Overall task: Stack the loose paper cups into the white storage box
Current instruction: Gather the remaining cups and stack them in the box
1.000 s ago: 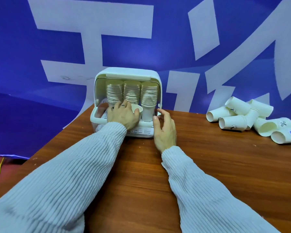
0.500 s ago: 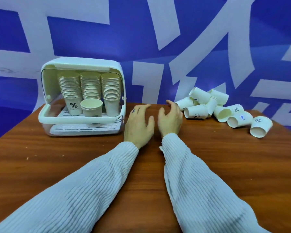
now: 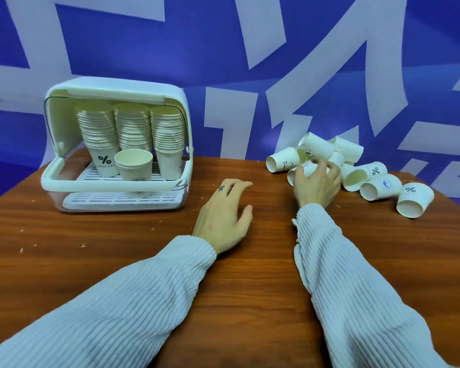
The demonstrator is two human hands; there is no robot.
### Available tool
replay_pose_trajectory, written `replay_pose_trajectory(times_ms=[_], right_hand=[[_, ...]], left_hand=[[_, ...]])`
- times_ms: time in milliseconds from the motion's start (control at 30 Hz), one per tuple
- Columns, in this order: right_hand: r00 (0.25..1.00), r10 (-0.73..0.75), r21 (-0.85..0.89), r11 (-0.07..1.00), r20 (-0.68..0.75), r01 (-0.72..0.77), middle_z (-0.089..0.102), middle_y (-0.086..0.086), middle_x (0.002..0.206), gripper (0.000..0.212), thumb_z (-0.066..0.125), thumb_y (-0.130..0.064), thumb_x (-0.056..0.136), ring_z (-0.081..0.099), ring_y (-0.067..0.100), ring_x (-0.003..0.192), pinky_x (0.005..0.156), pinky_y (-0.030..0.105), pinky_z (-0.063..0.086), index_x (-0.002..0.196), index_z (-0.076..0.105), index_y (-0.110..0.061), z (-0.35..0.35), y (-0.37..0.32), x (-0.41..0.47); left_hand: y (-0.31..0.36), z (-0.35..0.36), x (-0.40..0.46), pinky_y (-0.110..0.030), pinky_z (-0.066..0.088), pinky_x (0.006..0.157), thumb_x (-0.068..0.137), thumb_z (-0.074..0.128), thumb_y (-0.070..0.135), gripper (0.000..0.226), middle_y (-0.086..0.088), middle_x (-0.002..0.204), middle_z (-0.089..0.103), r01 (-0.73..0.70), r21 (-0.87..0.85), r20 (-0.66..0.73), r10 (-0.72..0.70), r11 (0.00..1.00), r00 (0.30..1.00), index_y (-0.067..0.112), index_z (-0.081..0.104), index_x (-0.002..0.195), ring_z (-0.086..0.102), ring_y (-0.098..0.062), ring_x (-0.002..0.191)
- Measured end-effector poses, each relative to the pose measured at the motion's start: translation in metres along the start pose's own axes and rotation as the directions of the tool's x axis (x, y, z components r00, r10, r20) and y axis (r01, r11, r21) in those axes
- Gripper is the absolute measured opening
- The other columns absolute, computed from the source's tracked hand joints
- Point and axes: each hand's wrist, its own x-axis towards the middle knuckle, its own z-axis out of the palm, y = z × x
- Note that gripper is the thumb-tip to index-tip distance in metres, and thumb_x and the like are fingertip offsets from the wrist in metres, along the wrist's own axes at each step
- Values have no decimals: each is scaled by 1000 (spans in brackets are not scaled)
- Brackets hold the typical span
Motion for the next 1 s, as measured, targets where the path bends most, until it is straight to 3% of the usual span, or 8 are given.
replay_pose_trajectory(times_ms=[300,400,533,667,733,800,900,1000], right_hand=[[949,88,91,989,302,-120,20,12,170,85,60,-48,96,13,33,158,128,49,14,164,19,-16,6,16,13],[941,87,89,989,328,-122,36,10,163,83,59,-51,95,25,34,153,124,51,23,163,22,-19,9,16,14],[917,29,112,991,399,-80,67,5,126,47,57,-52,91,54,31,127,108,50,44,128,67,-24,9,15,12],[884,-172,382,924,434,-8,69,5,98,21,62,-32,95,61,18,93,91,43,51,88,69,-14,2,1,-1],[790,-236,521,845,566,-121,61,6,82,18,67,-20,93,57,18,82,81,44,52,78,68,-10,-7,-18,-14],[576,-316,574,743,754,-345,58,14,85,15,68,-14,92,59,27,87,85,54,57,78,69,-11,-17,-39,-30],[352,-401,529,714,846,-458,59,16,90,15,64,-13,99,62,26,85,84,44,58,88,66,-4,-23,-61,-45],[615,-326,583,763,718,-277,74,5,101,38,65,-45,98,69,24,98,97,43,53,95,75,-9,-3,-60,-45]], left_hand=[[1,-3,-3,-22,42,88,97,57,32,45,13,141,44,33,-7,18,-33,999,999,29,48,141,53,-6,120],[-1,-3,-2,-23,41,88,97,56,33,45,14,141,42,32,-3,13,-32,999,999,29,47,142,53,-6,120],[-4,-1,0,-26,45,90,98,56,33,46,14,143,41,19,12,21,-20,1000,1000,29,46,143,52,-7,122],[-4,1,3,-37,46,106,94,61,34,55,7,149,39,32,56,0,-32,998,999,26,44,146,41,-13,136],[-4,3,6,-43,36,117,89,67,39,72,0,158,34,52,164,-48,-44,985,998,25,36,152,30,-20,147],[-5,4,7,-44,25,122,84,71,49,93,-5,164,27,52,334,-37,-42,941,998,28,20,159,21,-25,153],[-10,7,5,-38,35,112,87,68,49,98,-4,155,40,47,439,-12,-46,897,999,28,7,161,45,-25,137],[-13,6,6,-37,45,92,91,61,46,88,-4,139,50,112,428,-83,-84,897,993,26,9,160,59,-24,111]])
